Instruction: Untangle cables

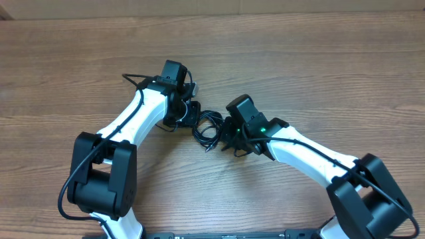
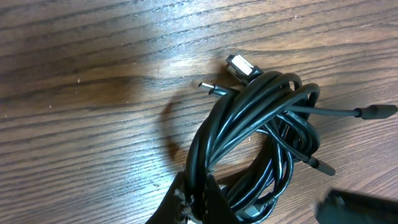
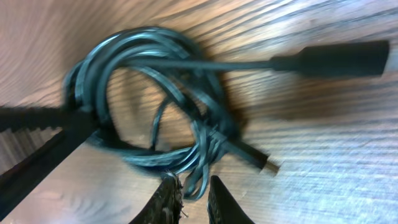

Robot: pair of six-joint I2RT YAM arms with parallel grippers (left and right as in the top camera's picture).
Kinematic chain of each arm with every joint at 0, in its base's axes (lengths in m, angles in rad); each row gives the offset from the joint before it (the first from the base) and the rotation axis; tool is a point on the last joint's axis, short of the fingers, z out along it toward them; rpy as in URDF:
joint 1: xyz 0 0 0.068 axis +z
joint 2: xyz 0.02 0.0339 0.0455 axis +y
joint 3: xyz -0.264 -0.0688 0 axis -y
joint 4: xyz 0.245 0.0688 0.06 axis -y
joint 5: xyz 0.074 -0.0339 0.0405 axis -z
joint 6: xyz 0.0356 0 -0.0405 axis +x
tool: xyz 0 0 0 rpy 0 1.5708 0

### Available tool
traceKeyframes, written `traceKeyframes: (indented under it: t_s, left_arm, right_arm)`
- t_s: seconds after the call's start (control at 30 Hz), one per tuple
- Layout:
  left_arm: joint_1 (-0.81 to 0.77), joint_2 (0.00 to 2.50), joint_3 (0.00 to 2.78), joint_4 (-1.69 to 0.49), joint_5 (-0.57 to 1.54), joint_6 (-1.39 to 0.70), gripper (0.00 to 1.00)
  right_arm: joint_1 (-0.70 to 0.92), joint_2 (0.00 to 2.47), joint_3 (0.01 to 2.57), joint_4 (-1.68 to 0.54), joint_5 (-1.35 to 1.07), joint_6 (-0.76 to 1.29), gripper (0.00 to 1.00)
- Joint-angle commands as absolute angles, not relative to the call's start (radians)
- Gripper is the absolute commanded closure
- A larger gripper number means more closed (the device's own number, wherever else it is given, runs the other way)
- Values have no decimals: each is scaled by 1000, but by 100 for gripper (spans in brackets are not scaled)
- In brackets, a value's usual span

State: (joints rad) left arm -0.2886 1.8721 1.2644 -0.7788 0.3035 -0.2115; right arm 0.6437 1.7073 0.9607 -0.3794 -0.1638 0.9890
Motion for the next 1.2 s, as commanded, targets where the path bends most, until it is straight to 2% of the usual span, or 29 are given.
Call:
traceKeyframes:
  t_s: [0.0, 0.27, 0.47, 0.6, 0.73, 0.83, 1.17]
  left_arm:
    - [-297, 1878, 1263, -774, 307, -179, 96]
    - [-302, 1878, 1263, -770, 307, -179, 96]
    - [-303, 1878, 1263, -770, 307, -179, 96]
    - [-303, 1877, 1263, -770, 307, -179, 96]
    - [-303, 1878, 1263, -770, 307, -179, 96]
    - [-303, 1878, 1263, -769, 307, -179, 96]
    - [-303, 1878, 1263, -770, 307, -179, 96]
  right_arm:
    - [646, 1736, 962, -371, -123, 1052, 85]
    - [646, 1806, 962, -316, -125, 1107, 80]
    - [643, 1807, 962, -286, -127, 1103, 80]
    - [632, 1807, 962, -265, -128, 1059, 85]
    - [628, 1774, 970, -261, -189, 890, 82]
    - [626, 1750, 970, -263, -173, 885, 79]
    - [628, 1776, 970, -266, -120, 889, 80]
